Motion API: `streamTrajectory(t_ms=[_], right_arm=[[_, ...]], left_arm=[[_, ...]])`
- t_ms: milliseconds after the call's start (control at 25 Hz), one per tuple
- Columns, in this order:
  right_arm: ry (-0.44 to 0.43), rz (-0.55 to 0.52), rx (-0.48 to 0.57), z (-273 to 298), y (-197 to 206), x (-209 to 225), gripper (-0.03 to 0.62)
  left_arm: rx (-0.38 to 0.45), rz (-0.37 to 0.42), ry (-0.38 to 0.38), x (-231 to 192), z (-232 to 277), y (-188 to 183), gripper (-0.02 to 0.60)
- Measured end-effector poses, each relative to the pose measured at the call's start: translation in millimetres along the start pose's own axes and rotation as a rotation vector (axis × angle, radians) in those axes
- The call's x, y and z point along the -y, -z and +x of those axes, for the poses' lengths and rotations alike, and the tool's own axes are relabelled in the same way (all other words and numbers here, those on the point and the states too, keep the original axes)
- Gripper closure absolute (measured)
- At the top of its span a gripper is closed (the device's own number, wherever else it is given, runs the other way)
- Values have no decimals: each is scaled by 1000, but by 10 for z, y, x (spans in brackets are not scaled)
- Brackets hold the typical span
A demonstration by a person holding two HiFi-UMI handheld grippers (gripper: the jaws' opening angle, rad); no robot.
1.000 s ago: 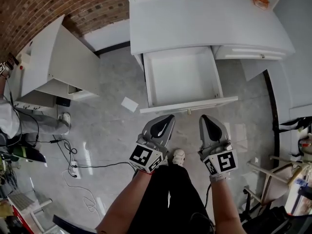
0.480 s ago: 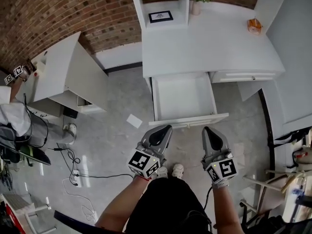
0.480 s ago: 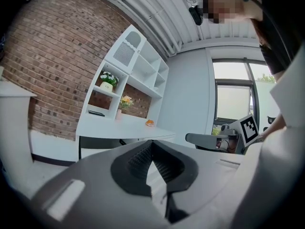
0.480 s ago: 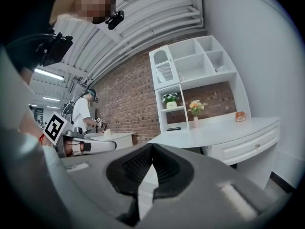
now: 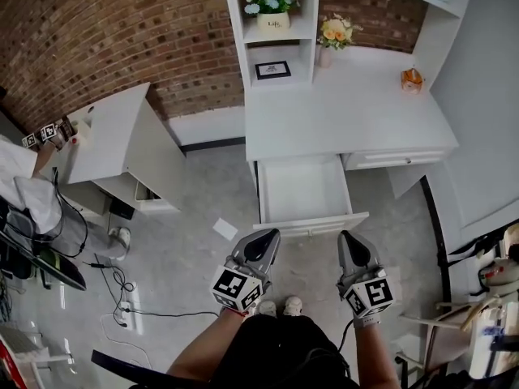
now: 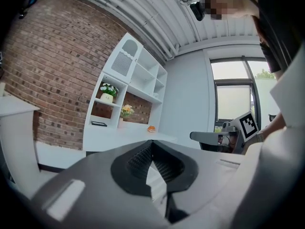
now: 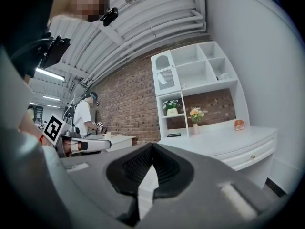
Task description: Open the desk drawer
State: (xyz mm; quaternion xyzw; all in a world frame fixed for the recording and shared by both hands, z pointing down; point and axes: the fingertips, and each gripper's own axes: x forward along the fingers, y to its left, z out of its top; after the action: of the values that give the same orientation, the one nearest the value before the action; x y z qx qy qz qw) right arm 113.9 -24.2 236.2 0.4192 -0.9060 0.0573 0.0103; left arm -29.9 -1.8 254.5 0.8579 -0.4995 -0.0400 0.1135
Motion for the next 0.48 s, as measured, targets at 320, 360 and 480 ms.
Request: streamTrajectory(t_ms=[320,360,480], right_arm=[[16,-22,46,-129,-461,-69,592],[16,-27,50,-135,-499,-89,592],[11,-30,59,-146,-585,-144,592]], left_arm=[[62,14,-59,-35,-220,-428,578],[70,19,-65,-52,-249,-480,578],[87,32,-83,-111,-329,-614,578]])
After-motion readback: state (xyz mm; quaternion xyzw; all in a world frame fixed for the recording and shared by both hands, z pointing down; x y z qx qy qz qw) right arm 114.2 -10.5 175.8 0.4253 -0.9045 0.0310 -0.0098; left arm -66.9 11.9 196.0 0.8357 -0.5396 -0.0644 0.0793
